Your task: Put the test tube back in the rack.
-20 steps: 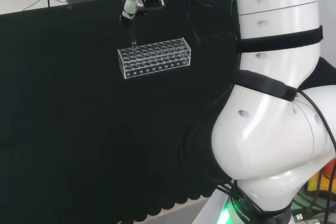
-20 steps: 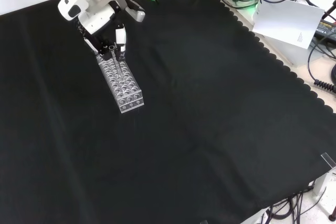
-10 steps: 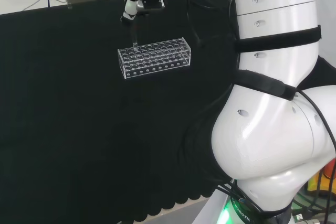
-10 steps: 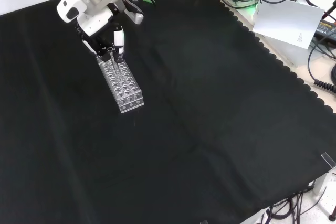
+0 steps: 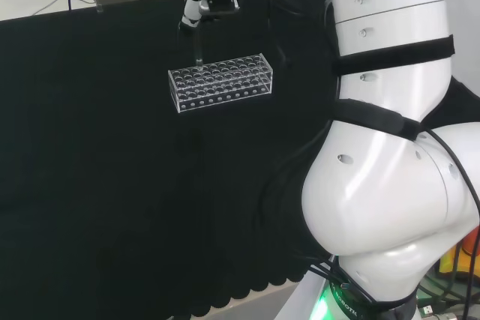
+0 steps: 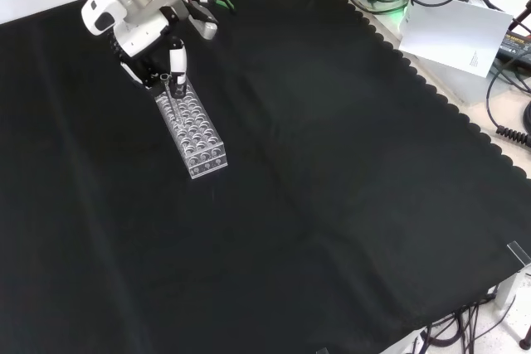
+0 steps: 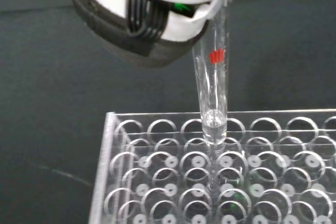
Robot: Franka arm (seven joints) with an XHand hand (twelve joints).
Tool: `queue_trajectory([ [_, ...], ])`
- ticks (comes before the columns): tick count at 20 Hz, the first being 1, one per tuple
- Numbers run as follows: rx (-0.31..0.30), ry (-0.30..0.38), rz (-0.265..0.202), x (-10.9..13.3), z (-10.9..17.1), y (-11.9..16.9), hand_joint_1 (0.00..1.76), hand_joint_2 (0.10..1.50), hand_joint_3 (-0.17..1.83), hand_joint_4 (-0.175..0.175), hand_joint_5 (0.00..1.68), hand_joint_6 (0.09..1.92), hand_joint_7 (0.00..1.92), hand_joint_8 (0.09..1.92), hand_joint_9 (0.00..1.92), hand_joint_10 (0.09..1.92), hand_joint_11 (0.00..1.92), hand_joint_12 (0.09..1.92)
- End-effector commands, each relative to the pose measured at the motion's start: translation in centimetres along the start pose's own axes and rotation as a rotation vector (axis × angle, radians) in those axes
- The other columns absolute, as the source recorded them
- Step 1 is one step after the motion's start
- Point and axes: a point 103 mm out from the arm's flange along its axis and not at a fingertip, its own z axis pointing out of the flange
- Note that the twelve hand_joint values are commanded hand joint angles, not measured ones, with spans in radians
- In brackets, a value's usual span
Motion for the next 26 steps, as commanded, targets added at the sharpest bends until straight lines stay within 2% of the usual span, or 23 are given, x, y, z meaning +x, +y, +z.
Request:
queue_trajectory([
  [1, 0.004, 0.005, 0.028, -1.0, 0.3, 0.2, 1.24, 0.60, 0.62, -0.175, 1.58, 0.09, 1.91, 0.14, 1.82, 0.15, 1.46, 0.71],
  [8, -0.013, 0.022, 0.027, -2.3, 0.0, 0.1, 1.24, 0.60, 0.62, -0.175, 1.58, 0.09, 1.91, 0.14, 1.82, 0.15, 1.45, 0.71],
  [19, -0.045, 0.023, 0.014, -0.5, -2.4, -0.5, 1.24, 0.61, 0.62, -0.175, 1.58, 0.09, 1.91, 0.14, 1.82, 0.15, 1.45, 0.71],
  [26, -0.029, 0.039, -0.005, 0.5, -1.7, -1.2, 1.24, 0.61, 0.62, -0.175, 1.58, 0.09, 1.91, 0.14, 1.82, 0.15, 1.45, 0.71],
])
